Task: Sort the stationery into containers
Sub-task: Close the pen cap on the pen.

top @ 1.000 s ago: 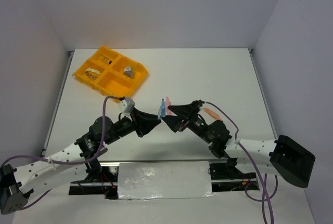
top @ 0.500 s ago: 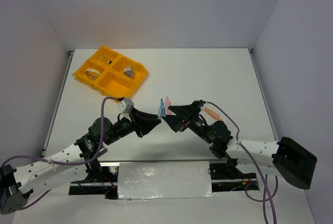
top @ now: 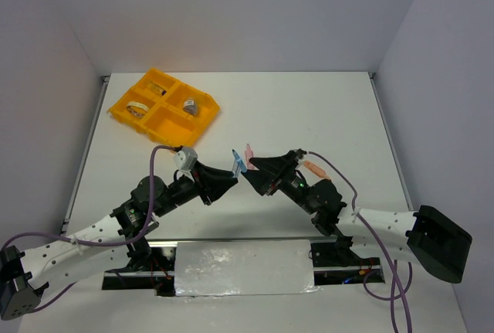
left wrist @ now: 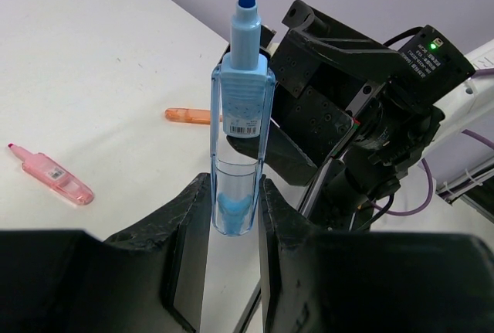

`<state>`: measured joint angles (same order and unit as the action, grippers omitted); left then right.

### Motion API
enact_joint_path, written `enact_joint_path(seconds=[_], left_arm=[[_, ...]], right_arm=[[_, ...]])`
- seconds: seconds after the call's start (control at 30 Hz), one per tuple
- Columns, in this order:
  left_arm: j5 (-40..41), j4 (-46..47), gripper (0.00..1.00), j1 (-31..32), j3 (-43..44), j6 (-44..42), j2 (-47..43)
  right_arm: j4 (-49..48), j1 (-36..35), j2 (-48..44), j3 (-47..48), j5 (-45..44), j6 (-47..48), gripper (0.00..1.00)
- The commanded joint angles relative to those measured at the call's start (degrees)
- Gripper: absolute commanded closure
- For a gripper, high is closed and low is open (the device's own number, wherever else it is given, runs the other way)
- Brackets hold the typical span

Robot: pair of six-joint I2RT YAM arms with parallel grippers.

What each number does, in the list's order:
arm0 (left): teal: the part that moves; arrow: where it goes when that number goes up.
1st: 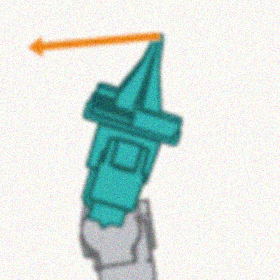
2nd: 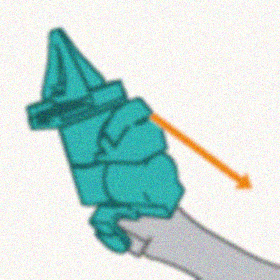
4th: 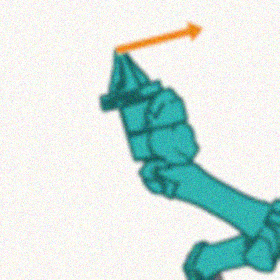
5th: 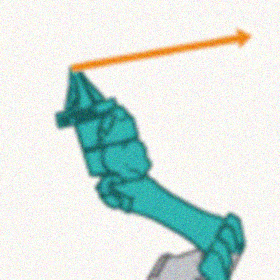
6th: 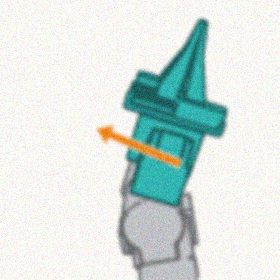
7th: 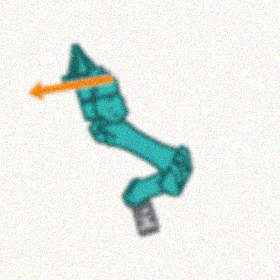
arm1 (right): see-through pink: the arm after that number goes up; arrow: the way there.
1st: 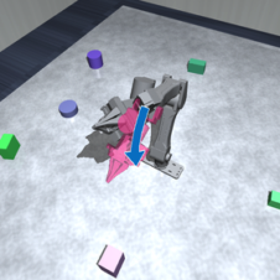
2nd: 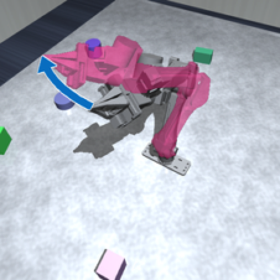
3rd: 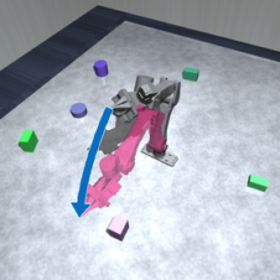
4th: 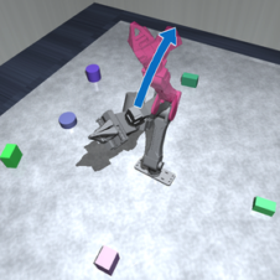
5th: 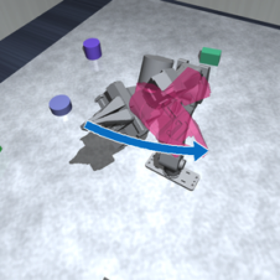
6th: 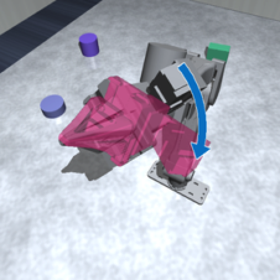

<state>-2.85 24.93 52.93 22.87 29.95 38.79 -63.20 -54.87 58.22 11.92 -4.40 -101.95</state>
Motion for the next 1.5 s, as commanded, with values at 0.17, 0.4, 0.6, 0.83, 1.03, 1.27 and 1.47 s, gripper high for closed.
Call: enact_joint_path(seconds=[0.17, 0.4, 0.6, 0.83, 1.03, 1.27, 1.47], left_arm=[[-1.10, -1.37, 1.00, 0.07, -1.69, -2.01, 0.41], [-1.19, -2.51, 1.00, 0.07, -1.17, -2.80, 0.50], [-0.49, -3.31, 1.00, 0.07, -0.99, -3.23, 0.33], [1.35, -5.33, 1.00, 0.07, -0.02, -3.59, -0.90], [2.59, -6.12, 1.00, 0.07, 0.33, -3.50, -0.20], [4.61, -7.87, 1.00, 0.07, 2.52, -2.97, 1.29], [3.82, -9.72, 1.00, 0.07, 4.72, -3.85, 1.82]], right_arm=[[-6.14, 1.08, 0.40, 4.69, -1.48, -0.97, 0.35], [-4.65, 1.52, 1.99, 6.53, -0.87, -0.53, 0.36], [-2.29, 1.61, 1.99, 8.29, 0.71, 1.22, 0.37], [10.71, 2.84, -3.89, 6.71, -0.95, 9.21, 0.36], [22.92, 3.63, -12.15, 8.81, -2.72, 20.26, 0.33], [51.63, 3.72, -12.60, 26.82, -1.48, 48.05, 0.31], [61.52, 3.19, -9.18, 30.88, -2.37, 60.19, 0.43]])
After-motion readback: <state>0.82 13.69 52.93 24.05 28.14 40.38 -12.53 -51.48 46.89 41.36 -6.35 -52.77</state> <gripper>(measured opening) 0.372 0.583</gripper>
